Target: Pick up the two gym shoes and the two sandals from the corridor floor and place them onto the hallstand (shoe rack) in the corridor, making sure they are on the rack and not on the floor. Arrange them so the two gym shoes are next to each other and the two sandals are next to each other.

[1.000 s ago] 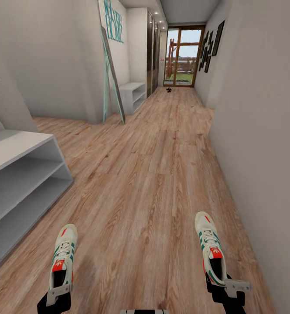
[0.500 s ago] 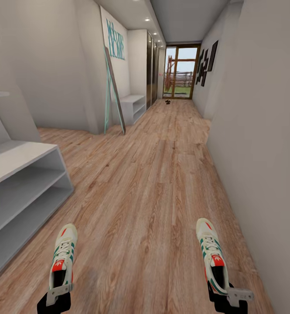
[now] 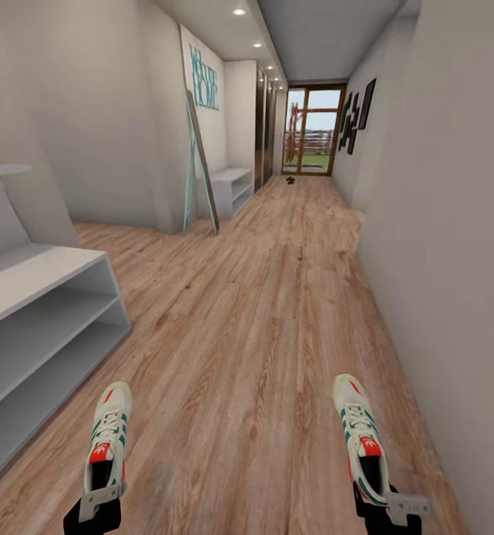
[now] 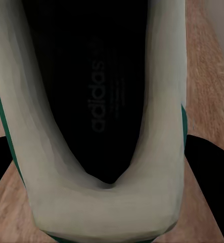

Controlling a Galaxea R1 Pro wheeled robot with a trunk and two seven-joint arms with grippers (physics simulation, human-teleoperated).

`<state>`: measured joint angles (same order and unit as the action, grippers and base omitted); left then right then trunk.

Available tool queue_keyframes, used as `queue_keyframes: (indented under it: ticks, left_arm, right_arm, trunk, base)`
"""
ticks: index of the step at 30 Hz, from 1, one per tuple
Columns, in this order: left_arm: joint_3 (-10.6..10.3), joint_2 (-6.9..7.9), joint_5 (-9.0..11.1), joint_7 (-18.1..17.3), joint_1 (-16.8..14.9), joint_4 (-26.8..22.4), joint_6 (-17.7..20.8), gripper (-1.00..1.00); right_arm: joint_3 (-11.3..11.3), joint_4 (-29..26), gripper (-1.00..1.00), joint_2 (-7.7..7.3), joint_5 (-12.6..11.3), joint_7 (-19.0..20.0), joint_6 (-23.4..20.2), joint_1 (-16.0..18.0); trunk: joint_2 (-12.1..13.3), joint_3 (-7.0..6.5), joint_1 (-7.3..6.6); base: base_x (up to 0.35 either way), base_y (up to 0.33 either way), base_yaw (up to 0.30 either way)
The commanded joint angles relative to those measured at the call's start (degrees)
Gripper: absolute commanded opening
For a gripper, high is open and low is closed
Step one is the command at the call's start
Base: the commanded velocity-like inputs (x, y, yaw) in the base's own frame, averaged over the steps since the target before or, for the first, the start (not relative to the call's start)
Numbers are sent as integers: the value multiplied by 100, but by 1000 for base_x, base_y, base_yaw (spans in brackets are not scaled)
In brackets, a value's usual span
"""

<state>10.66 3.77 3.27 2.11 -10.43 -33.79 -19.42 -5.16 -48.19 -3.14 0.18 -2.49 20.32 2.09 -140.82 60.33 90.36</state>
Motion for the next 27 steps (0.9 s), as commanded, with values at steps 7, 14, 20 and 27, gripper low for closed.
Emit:
queue_keyframes:
  ticks: [7,14,20,27]
  left_arm:
    - [-17,1,35,18,-3,4,-18,-100]
    - [-20,-1,44,18,-3,6,-17,-100]
    - [-14,-3,74,18,-3,12,-17,-100]
    - [-12,1,94,18,-3,13,-18,-100]
  right_arm:
    - [6,2,-100,10,0,-16,16,1]
    - [6,-4,-100,15,-7,-11,16,1]
    - [6,-7,-100,7,-1,3,16,1]
    - [6,-6,-100,13,0,1,8,1]
  trunk:
    - [-1,-45,0]
    - [-1,-82,0]
    - [-1,-85,0]
    - [-1,-85,0]
  base:
    - [197,-118,185]
    - [302,-146,149]
    - [328,-95,13]
    - [338,-13,0]
